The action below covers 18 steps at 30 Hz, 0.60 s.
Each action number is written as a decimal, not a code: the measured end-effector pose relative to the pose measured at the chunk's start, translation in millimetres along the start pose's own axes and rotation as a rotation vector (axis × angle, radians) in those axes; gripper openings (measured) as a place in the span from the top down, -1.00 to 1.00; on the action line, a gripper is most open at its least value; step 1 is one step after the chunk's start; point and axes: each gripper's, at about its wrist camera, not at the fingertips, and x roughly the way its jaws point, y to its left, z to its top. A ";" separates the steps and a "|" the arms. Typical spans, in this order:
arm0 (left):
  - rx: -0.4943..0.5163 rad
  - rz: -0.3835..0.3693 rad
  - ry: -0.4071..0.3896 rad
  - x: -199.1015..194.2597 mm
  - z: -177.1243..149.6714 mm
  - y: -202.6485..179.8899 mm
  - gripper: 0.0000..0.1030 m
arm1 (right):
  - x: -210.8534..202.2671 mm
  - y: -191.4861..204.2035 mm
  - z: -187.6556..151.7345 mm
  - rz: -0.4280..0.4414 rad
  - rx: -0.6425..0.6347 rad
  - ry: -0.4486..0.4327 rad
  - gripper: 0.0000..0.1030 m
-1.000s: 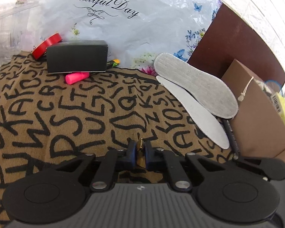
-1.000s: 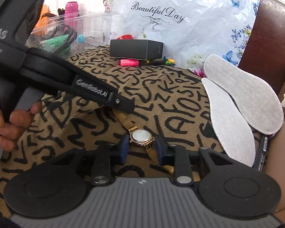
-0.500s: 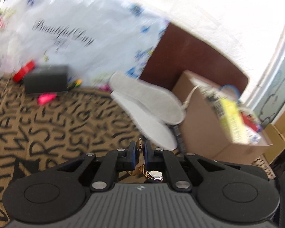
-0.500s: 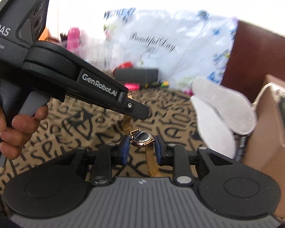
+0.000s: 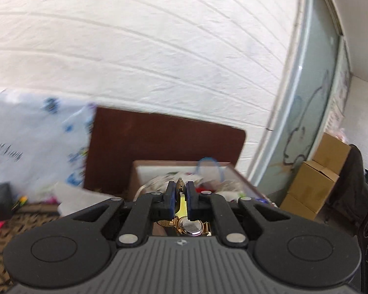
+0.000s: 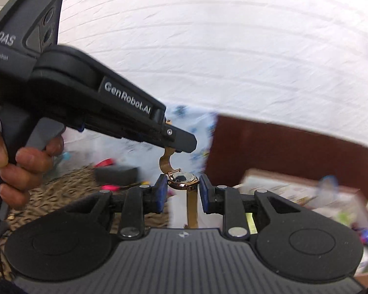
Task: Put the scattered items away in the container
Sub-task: 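Lift the watch into the cardboard box and open the left gripper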
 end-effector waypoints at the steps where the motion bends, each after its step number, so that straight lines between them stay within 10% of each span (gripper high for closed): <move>1: 0.008 -0.014 0.000 7.9 4.4 -9.0 0.88 | -4.2 -10.7 2.3 -0.021 -0.005 -0.011 0.49; 18: 0.024 -0.131 0.147 135.3 -21.2 -73.7 0.86 | -1.6 -132.1 -45.7 -0.167 -0.043 -0.023 0.53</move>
